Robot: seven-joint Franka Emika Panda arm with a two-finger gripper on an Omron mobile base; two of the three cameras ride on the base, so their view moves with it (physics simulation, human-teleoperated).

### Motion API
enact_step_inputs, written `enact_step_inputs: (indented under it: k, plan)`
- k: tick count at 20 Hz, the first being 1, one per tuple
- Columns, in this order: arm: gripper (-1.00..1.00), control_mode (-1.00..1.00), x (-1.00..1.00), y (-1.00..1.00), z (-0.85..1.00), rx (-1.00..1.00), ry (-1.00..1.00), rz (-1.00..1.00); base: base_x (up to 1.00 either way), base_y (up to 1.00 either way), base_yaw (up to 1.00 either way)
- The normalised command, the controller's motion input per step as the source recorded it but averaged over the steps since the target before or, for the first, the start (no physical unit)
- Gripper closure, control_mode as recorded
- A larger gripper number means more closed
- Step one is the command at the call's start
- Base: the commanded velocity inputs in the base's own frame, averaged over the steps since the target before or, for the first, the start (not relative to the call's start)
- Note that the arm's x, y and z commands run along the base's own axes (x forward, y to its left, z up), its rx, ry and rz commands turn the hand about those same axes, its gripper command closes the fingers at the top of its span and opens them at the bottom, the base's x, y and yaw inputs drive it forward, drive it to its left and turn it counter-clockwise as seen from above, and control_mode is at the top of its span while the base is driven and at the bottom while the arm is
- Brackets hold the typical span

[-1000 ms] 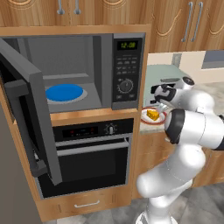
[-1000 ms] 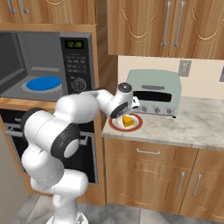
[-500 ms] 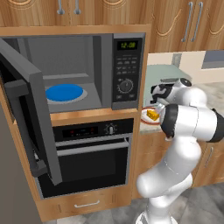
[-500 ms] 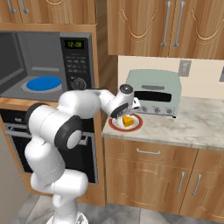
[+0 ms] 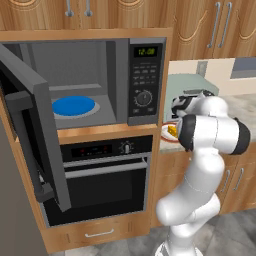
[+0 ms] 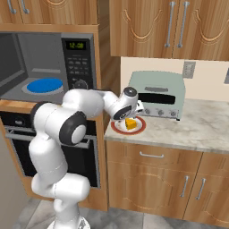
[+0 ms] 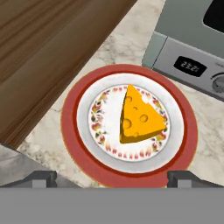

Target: Pick the cheese from the counter and place it in the microwave. Then turn on the microwave.

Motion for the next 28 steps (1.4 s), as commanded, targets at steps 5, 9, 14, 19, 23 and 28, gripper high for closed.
enact_step_inputs:
  k: [5, 9, 14, 19, 23, 28]
  plan:
    - [-1.00, -1.00, 0.20, -0.01, -0.10, 0.00, 0.00, 0.03, 0.00, 0.00, 0.00]
    - [-1.00, -1.00, 0.19, -0.01, -0.09, 0.00, 0.00, 0.04, 0.00, 0.00, 0.00]
    - [-1.00, -1.00, 0.20, -0.06, -0.12, 0.00, 0.03, 0.03, 0.00, 0.00, 0.00]
    - [-1.00, -1.00, 0.23, -0.06, -0.13, 0.00, 0.03, 0.03, 0.00, 0.00, 0.00]
    - [-1.00, -1.00, 0.19, -0.05, -0.07, 0.00, 0.01, 0.02, 0.00, 0.00, 0.00]
    - [-1.00, -1.00, 0.16, -0.02, -0.06, 0.00, 0.01, 0.01, 0.00, 0.00, 0.00]
